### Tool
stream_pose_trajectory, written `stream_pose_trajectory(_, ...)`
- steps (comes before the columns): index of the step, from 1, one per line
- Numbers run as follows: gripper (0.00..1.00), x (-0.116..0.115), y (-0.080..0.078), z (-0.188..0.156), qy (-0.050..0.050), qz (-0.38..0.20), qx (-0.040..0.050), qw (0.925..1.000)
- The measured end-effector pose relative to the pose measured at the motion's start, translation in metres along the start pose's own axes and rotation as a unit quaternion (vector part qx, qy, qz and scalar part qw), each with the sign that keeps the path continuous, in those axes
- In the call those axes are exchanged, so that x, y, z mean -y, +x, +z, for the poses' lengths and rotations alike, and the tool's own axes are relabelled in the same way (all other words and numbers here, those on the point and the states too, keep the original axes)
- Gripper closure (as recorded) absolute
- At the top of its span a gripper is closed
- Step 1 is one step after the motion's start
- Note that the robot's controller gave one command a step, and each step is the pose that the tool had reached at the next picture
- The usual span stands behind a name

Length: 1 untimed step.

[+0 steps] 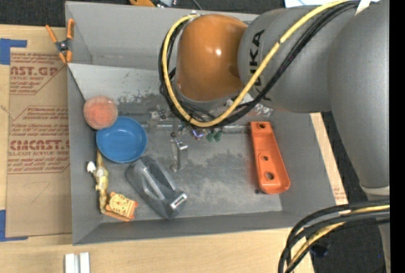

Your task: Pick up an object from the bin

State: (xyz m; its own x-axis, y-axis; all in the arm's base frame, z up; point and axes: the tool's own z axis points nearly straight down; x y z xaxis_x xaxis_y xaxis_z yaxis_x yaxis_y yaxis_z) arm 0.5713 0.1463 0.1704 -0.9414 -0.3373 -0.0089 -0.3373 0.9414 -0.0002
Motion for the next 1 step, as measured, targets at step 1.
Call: stream_pose_trajectory(1, 0.0, -0.0432, 0.0211, 0.062, -0.001, -0.032, -0.0022, 0.9995)
